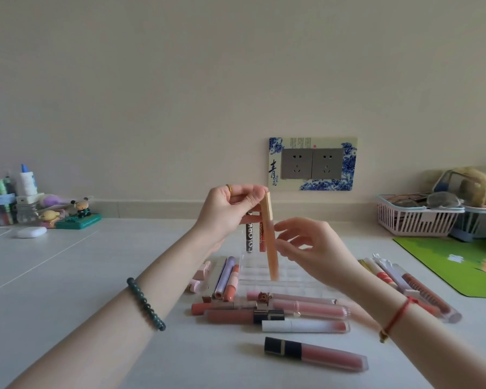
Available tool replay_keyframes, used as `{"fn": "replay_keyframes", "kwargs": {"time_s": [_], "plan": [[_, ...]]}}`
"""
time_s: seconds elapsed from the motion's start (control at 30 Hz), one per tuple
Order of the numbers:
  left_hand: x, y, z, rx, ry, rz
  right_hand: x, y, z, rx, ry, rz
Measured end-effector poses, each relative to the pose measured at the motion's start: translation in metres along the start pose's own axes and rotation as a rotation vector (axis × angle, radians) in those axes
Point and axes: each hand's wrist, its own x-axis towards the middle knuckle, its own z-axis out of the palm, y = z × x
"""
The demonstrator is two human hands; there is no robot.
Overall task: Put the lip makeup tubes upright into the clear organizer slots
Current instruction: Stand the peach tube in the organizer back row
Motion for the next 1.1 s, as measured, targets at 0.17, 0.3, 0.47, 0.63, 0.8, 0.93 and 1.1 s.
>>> {"fn": "replay_keyframes", "kwargs": {"time_s": [0.17, 0.3, 0.47, 0.63, 0.8, 0.93, 1.1], "plan": [[0.0, -0.009, 0.005, -0.04, 0.018, 0.03, 0.007, 0.008, 0.003, -0.011, 0.045, 0.005], [-0.002, -0.02, -0.008, 0.026, 0.057, 0.059, 0.024, 0.013, -0.009, -0.057, 0.114, 0.017], [-0.009, -0.057, -0.042, 0.371, 0.177, -0.03, 0.058, 0.024, -0.023, -0.119, 0.193, 0.074], [-0.024, -0.09, -0.055, 0.585, 0.076, -0.183, 0.081, 0.036, -0.014, -0.171, 0.16, 0.114], [-0.031, -0.096, -0.052, 0.707, -0.011, -0.173, 0.089, 0.046, -0.002, -0.174, 0.14, 0.124], [-0.033, -0.095, -0.05, 0.782, -0.028, -0.156, 0.087, 0.055, 0.006, -0.177, 0.089, 0.156], [-0.032, -0.101, -0.054, 0.734, -0.058, -0.163, 0.083, 0.065, 0.01, -0.214, 0.069, 0.159]]}}
